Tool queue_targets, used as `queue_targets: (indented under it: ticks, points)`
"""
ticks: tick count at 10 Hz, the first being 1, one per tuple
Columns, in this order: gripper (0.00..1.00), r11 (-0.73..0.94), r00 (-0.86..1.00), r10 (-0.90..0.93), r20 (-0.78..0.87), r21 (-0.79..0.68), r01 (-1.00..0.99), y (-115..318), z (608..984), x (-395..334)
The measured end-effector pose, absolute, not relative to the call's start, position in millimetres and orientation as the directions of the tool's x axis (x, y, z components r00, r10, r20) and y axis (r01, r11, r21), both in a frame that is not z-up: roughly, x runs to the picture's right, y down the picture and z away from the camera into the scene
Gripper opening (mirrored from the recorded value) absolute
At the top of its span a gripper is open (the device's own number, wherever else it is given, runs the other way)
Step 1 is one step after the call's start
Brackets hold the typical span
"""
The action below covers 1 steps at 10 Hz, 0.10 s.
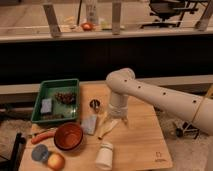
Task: Place brush in paper cup
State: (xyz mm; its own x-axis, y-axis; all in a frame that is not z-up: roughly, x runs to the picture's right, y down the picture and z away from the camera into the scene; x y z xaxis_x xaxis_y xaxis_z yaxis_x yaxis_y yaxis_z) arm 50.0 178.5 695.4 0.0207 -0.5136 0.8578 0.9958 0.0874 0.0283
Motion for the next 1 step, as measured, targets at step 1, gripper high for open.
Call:
queue_targets:
  ticks: [1]
  points:
    - [0.80, 0.087, 0.021, -0.514, 0.858, 0.028, 0.996, 178.5, 695.3, 50.0]
